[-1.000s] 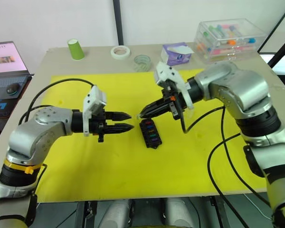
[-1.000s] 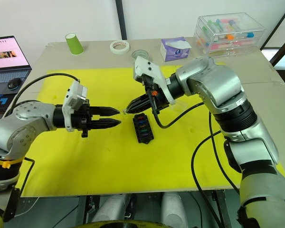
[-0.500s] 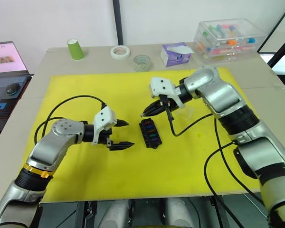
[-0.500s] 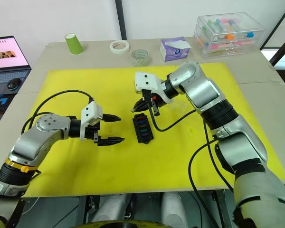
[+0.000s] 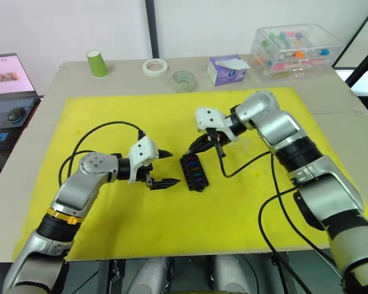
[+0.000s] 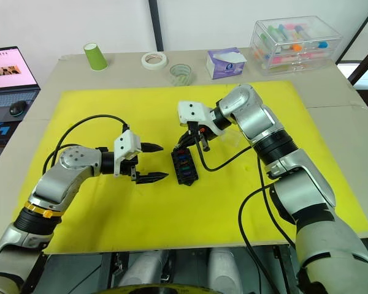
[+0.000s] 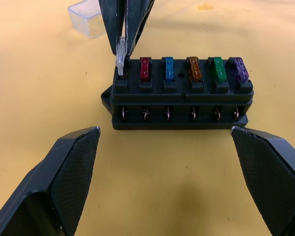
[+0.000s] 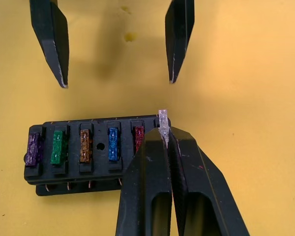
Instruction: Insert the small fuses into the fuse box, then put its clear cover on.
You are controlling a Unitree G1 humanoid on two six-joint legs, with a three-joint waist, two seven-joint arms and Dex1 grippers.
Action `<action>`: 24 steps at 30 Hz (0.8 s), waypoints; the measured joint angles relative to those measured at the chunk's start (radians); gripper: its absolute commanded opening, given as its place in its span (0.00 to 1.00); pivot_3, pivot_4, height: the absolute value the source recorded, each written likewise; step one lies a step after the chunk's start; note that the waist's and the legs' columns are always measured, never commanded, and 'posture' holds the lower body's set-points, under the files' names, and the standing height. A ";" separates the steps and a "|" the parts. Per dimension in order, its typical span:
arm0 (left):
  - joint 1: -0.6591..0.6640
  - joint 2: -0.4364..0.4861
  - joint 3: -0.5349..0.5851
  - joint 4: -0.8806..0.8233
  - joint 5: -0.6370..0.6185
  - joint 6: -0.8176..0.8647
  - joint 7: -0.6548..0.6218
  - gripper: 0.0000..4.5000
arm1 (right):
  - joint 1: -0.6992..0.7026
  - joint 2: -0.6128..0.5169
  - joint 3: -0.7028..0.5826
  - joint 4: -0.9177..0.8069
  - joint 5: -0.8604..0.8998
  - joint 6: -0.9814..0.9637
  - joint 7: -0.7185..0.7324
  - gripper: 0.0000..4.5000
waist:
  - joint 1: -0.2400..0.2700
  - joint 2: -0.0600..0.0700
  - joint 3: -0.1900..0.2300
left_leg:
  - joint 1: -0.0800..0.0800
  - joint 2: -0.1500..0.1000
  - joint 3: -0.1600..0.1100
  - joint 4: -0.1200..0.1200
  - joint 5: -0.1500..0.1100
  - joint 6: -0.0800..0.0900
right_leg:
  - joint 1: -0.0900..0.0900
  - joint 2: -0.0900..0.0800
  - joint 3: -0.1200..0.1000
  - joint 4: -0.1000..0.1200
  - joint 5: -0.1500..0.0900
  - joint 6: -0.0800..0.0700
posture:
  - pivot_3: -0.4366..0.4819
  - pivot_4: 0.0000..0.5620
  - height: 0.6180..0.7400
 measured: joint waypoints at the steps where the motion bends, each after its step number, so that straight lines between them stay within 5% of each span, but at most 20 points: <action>1: -0.001 -0.004 0.000 0.004 0.003 -0.002 0.000 0.99 | 0.000 0.002 -0.002 0.005 -0.004 -0.005 0.000 0.00 | 0.000 0.000 0.000 | 0.000 0.000 0.000 0.000 0.000 0.000 | 0.000 0.000 0.000 0.000 0.000 0.000 | 0.48 0.27 1.00; 24: -0.009 -0.012 -0.006 0.013 0.026 -0.012 -0.013 0.99 | -0.004 0.039 -0.031 0.126 -0.055 -0.095 0.022 0.00 | 0.000 0.000 0.000 | 0.000 0.000 0.000 0.000 0.000 0.000 | 0.000 0.000 0.000 0.000 0.000 0.000 | 0.48 0.27 1.00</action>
